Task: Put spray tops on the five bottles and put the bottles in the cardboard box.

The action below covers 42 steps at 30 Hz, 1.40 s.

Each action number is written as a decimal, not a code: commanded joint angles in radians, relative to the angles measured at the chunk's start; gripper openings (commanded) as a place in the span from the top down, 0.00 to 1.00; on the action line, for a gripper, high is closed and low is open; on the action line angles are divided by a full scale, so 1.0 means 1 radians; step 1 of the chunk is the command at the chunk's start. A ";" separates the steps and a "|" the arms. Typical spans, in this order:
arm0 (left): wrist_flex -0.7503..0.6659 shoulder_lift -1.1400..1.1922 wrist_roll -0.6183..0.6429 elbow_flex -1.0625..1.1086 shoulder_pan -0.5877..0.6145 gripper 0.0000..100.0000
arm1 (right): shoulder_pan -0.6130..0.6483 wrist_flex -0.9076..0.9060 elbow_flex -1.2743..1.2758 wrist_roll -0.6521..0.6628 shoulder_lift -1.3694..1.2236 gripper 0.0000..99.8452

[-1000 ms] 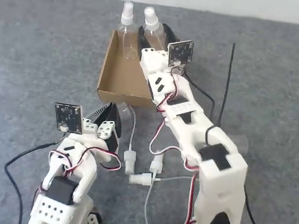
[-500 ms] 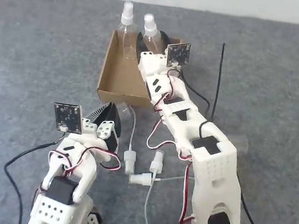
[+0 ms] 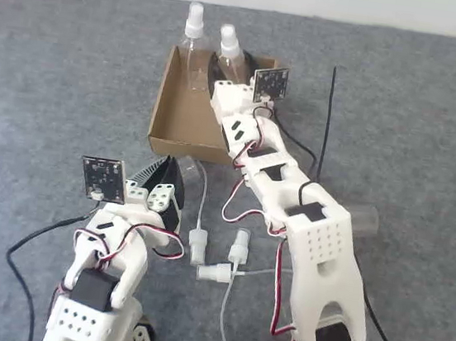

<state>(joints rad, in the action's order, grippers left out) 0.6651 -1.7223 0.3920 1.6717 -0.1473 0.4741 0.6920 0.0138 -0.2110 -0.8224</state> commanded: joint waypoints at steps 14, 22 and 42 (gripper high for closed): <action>-0.032 -0.014 -0.008 -0.042 0.003 0.99 | -0.028 0.002 -0.097 -0.068 0.010 0.90; -0.031 -0.014 -0.009 -0.041 0.003 0.99 | -0.038 -0.085 -0.178 -0.104 -0.031 0.89; -0.031 -0.014 -0.011 -0.038 0.003 0.99 | -0.041 -0.088 -0.192 -0.018 -0.051 0.89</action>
<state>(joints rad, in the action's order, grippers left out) 0.6651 -1.7223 0.3920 1.6717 -0.1473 0.4434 0.6107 -0.1181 -0.2478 -0.8899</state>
